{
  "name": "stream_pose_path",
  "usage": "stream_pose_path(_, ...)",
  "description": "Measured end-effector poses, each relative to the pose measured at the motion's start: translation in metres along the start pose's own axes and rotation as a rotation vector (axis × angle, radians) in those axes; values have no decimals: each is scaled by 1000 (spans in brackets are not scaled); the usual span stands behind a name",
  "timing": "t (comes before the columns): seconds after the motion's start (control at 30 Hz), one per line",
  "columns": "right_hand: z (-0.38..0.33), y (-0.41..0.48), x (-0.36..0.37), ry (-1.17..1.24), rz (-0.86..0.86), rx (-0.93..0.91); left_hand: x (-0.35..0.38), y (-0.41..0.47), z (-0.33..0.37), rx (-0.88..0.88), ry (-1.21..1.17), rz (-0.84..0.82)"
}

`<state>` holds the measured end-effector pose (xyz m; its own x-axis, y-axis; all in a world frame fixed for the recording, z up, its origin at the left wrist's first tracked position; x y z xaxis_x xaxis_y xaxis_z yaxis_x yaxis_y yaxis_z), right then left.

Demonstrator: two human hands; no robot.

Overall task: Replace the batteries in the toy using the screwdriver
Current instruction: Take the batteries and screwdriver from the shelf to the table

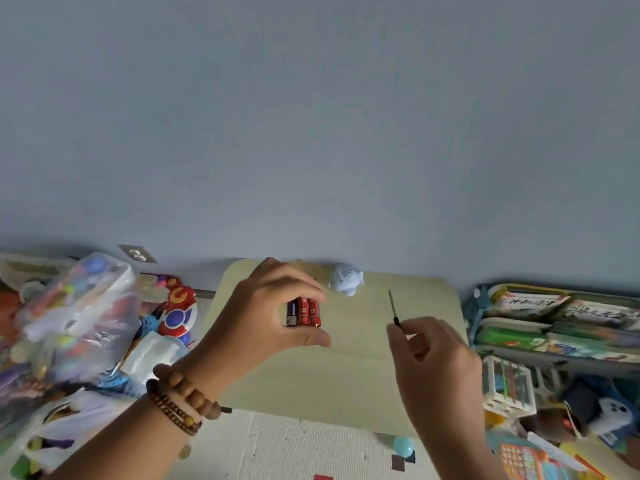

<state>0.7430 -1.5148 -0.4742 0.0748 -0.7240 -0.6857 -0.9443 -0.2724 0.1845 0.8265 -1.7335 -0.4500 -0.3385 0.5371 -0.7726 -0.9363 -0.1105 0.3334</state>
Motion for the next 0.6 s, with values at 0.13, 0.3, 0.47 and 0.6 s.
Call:
stream_pose_path(0.13, 87, -40, 99, 1, 20, 12, 99, -52, -86, -17, 20, 9)
stream_pose_path(0.3, 179, -73, 200, -76, 30, -8, 198, -106, -161, -47, 3, -15)
stream_pose_path(0.47, 210, -77, 239, -200, 69, -51, 235, -109, -196, -24, -9, -49)
stream_pose_path(0.6, 219, -63, 258, -223, 93, -26, 248, -102, -230, 8, 15, -122)
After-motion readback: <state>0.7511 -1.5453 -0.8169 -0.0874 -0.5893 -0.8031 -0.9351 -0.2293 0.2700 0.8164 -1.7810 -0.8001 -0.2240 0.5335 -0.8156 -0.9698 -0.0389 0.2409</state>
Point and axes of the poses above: each hand's wrist, its own y-axis towards the middle knuckle, its own x-axis out of the palm, z = x × y, the point moved 1 cm from there along y, towards the middle knuckle, and after that the axes turned 1 degree about -z, right-handed, at the moved point
